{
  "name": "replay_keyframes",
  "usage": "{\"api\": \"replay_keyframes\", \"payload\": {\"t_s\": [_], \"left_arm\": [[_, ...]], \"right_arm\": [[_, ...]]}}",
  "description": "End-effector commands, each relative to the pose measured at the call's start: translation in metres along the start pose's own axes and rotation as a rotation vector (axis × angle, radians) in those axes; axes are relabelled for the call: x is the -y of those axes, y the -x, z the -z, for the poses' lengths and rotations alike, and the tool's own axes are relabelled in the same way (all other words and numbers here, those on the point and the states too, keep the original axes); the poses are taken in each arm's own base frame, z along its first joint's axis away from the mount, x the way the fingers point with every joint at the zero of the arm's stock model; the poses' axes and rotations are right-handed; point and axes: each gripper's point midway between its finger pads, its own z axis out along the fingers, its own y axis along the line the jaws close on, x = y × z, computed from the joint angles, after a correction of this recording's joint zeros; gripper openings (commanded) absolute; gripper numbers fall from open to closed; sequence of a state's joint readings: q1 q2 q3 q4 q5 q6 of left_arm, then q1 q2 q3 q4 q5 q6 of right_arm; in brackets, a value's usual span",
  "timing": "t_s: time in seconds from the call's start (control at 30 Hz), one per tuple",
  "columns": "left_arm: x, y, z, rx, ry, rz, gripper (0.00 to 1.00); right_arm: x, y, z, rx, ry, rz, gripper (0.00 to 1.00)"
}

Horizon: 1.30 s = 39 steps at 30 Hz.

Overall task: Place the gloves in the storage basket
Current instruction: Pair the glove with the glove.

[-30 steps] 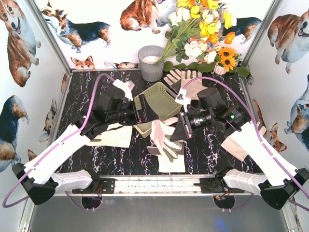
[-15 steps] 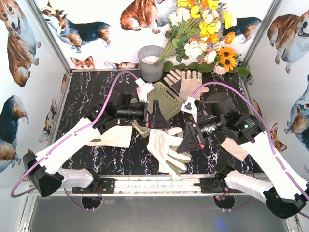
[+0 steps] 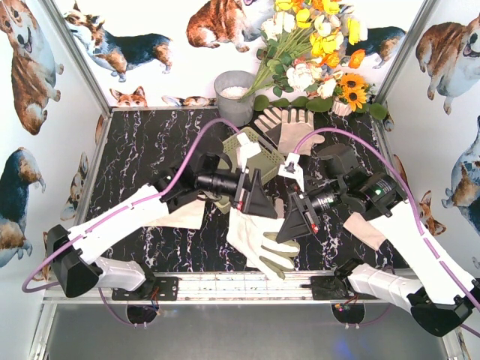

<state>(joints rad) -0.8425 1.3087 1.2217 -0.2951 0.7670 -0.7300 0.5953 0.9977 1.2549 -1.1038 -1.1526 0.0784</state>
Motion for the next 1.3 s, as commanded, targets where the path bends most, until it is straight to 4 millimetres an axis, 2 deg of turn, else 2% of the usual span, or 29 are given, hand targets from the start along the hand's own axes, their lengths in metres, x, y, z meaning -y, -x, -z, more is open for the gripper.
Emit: {"api": "replay_keyframes", "payload": {"t_s": [0.0,0.13,0.27,0.43,0.6,0.77,0.87,0.97,1.1,1.27], "left_arm": [[0.018,-0.014,-0.001,-0.041,-0.089,0.007,1.00],[0.019,-0.019,0.006,-0.022,-0.080,0.009,0.98],[0.026,-0.021,0.011,0.012,-0.110,0.037,0.93],[0.037,-0.021,0.015,0.045,-0.148,0.052,0.80],[0.034,-0.020,0.016,0.065,-0.117,0.044,0.68],[0.021,-0.017,0.008,0.076,-0.072,0.073,0.46],[0.019,-0.010,0.004,0.101,-0.066,0.064,0.38],[0.019,0.000,0.003,0.141,-0.058,0.051,0.21],[0.014,0.006,0.003,0.180,-0.028,0.053,0.02],[0.005,0.018,0.009,0.278,0.036,0.064,0.00]], "right_arm": [[-0.008,0.008,0.006,0.017,-0.030,0.116,0.00],[0.002,0.008,0.010,0.003,-0.106,0.144,0.00],[0.021,0.008,0.016,-0.025,-0.223,0.168,0.00],[0.032,0.015,0.021,-0.018,-0.295,0.205,0.00],[0.040,0.022,0.023,-0.009,-0.340,0.225,0.00],[0.043,0.024,0.025,-0.012,-0.359,0.246,0.00],[0.047,0.025,0.027,-0.020,-0.387,0.256,0.00],[0.053,0.027,0.032,-0.016,-0.434,0.272,0.00],[0.064,0.038,0.042,0.035,-0.543,0.306,0.00],[0.075,0.059,0.059,0.141,-0.688,0.326,0.00]]}}
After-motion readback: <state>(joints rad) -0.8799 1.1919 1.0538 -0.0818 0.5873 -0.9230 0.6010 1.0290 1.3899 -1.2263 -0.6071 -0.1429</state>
